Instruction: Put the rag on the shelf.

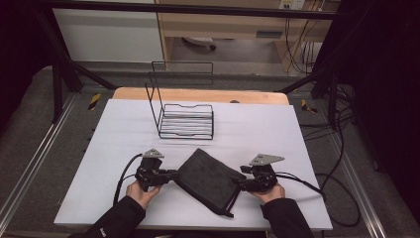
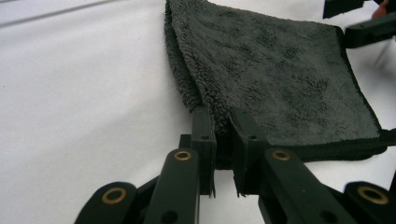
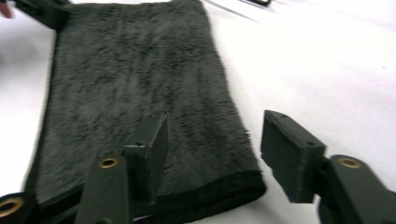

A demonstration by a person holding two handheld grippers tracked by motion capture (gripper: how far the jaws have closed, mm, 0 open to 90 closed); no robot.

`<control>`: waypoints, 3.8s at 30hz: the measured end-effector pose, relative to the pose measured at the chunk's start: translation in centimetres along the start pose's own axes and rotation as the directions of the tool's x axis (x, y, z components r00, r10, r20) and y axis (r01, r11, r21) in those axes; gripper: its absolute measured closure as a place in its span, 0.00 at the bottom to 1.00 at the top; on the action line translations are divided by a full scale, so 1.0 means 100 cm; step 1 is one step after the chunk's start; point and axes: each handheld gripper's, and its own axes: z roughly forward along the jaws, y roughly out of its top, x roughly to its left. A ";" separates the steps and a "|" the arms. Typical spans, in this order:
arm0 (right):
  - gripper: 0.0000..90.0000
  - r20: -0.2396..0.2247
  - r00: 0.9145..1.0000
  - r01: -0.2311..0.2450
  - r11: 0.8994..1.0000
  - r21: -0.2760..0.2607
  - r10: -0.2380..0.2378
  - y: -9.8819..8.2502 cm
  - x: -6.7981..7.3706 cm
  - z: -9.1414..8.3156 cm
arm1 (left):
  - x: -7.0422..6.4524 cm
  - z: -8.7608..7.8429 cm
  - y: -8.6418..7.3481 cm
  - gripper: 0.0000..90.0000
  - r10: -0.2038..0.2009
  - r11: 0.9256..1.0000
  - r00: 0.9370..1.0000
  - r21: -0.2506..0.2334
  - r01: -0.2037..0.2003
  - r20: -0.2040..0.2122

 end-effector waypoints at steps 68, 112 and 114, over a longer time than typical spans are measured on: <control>0.90 -0.166 0.985 -0.019 0.996 0.089 0.033 0.056 0.002 0.092 | 0.030 0.001 -0.002 0.88 0.000 1.000 0.994 0.008 0.000 -0.112; 0.51 -0.017 0.995 -0.103 0.995 -0.008 0.103 -0.012 0.015 -0.003 | -0.054 0.032 -0.022 0.46 0.028 0.998 0.997 0.051 -0.024 -0.073; 0.52 -0.030 0.994 -0.105 0.994 0.004 0.105 -0.014 0.018 -0.001 | -0.055 0.030 -0.024 0.47 0.003 0.999 0.998 0.052 0.000 -0.058</control>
